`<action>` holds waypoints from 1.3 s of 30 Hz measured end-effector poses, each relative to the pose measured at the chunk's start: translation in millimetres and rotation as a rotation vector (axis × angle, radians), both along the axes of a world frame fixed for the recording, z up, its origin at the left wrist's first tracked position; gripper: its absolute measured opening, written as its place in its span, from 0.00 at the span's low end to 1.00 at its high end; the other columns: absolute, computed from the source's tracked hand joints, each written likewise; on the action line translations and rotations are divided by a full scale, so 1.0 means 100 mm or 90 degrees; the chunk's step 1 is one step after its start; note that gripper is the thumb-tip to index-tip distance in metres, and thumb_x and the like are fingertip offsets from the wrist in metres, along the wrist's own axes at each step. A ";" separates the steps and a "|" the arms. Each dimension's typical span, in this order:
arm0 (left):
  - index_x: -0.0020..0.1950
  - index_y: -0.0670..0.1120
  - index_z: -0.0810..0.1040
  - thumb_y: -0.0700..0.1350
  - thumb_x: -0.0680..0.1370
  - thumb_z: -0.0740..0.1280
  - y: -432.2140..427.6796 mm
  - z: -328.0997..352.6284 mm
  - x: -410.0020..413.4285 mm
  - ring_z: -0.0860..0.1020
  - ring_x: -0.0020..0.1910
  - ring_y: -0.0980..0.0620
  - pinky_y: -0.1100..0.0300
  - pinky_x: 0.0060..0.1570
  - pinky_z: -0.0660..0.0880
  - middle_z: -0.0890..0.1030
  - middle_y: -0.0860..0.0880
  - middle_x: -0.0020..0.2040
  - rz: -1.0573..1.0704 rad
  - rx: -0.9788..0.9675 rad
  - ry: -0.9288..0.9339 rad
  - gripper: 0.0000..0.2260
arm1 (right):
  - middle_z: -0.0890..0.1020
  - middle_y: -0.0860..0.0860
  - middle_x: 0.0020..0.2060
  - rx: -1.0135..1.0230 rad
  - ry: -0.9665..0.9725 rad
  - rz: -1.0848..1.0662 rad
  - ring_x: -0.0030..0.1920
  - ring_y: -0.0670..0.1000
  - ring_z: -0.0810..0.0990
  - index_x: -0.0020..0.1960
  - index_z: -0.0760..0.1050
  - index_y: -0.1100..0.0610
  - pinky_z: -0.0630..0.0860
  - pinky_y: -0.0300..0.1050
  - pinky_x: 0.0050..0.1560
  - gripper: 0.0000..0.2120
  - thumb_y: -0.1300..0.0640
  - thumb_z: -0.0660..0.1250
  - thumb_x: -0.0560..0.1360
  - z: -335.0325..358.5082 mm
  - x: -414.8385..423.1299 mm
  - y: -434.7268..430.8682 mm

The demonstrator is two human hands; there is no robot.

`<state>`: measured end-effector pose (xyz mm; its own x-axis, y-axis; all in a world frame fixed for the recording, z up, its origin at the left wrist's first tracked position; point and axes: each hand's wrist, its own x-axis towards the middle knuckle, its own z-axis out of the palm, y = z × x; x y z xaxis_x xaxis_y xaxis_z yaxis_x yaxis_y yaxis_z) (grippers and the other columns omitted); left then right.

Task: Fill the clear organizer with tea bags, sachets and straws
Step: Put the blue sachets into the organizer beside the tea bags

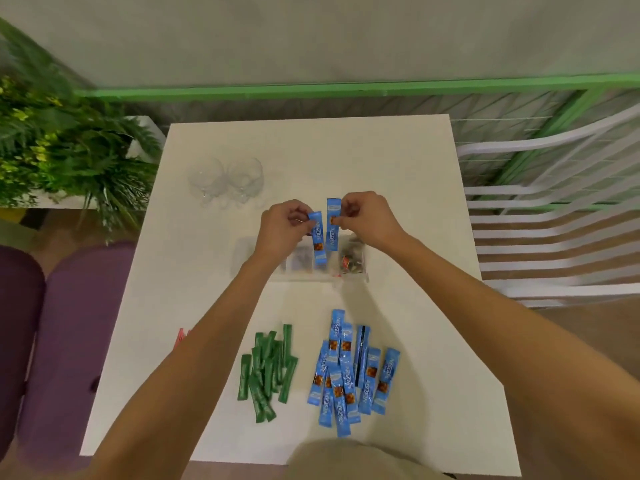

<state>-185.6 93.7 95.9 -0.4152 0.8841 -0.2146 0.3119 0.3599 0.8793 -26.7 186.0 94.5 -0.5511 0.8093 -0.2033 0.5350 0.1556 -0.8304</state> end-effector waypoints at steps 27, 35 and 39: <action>0.40 0.45 0.80 0.33 0.68 0.74 0.27 -0.58 -0.22 0.80 0.38 0.52 0.72 0.38 0.74 0.82 0.47 0.37 -0.114 -0.050 0.080 0.08 | 0.82 0.50 0.44 0.135 -0.367 0.128 0.49 0.54 0.79 0.46 0.80 0.55 0.68 0.48 0.53 0.07 0.52 0.71 0.72 -0.48 -0.26 0.09; 0.45 0.44 0.82 0.35 0.69 0.75 0.25 -0.63 -0.22 0.80 0.40 0.55 0.67 0.43 0.78 0.84 0.48 0.43 -0.120 -0.032 0.087 0.08 | 0.82 0.50 0.49 0.104 -0.308 0.090 0.55 0.52 0.74 0.55 0.78 0.53 0.70 0.49 0.57 0.13 0.51 0.72 0.72 -0.41 -0.15 0.08; 0.51 0.45 0.81 0.38 0.70 0.76 0.13 -0.58 -0.24 0.77 0.46 0.55 0.75 0.40 0.71 0.82 0.52 0.49 -0.078 0.009 0.114 0.11 | 0.80 0.50 0.54 0.154 -0.178 0.022 0.59 0.51 0.72 0.60 0.76 0.54 0.68 0.43 0.57 0.14 0.56 0.69 0.74 -0.18 0.04 -0.03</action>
